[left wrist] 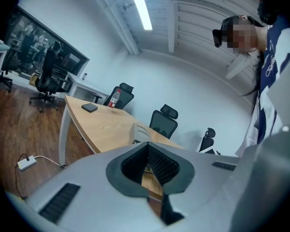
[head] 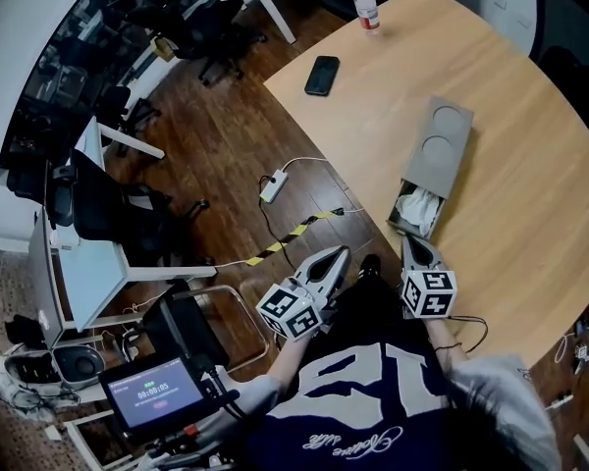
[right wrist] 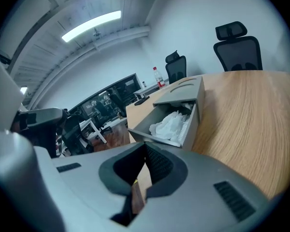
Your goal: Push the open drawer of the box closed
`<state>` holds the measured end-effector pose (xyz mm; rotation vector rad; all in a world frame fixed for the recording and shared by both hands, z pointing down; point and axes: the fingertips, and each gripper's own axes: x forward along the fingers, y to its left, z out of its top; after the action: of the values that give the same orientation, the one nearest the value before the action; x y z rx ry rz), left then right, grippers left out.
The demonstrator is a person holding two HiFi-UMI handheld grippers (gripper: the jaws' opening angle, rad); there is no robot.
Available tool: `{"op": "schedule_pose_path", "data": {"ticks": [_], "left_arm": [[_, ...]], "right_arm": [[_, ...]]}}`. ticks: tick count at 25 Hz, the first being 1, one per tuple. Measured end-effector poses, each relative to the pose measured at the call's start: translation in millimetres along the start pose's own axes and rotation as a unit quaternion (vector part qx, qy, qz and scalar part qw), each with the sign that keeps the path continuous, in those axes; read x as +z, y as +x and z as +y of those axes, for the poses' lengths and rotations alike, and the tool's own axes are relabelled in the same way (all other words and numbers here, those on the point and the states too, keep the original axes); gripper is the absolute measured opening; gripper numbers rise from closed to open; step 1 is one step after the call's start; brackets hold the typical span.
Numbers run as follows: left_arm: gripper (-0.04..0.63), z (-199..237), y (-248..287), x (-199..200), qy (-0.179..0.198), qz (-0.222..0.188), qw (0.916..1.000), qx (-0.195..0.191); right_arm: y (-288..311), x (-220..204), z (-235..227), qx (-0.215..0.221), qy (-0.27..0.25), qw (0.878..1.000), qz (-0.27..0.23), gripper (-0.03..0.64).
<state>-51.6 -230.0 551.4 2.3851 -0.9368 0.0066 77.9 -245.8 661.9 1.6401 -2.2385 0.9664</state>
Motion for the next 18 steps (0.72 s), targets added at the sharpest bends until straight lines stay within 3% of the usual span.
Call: {"op": "schedule_pose_path", "data": {"ticks": [6, 18], "left_arm": [[0.002, 34.3, 17.5, 21.8, 0.000, 0.001, 0.9999, -0.014], [0.002, 75.6, 55.1, 56.4, -0.003, 0.002, 0.9984, -0.056]], "right_arm": [[20.0, 32.8, -30.7, -0.059, -0.002, 0.998, -0.019, -0.003], [41.4, 61.7, -63.4, -0.139, 0.017, 0.990, -0.031, -0.005]]}}
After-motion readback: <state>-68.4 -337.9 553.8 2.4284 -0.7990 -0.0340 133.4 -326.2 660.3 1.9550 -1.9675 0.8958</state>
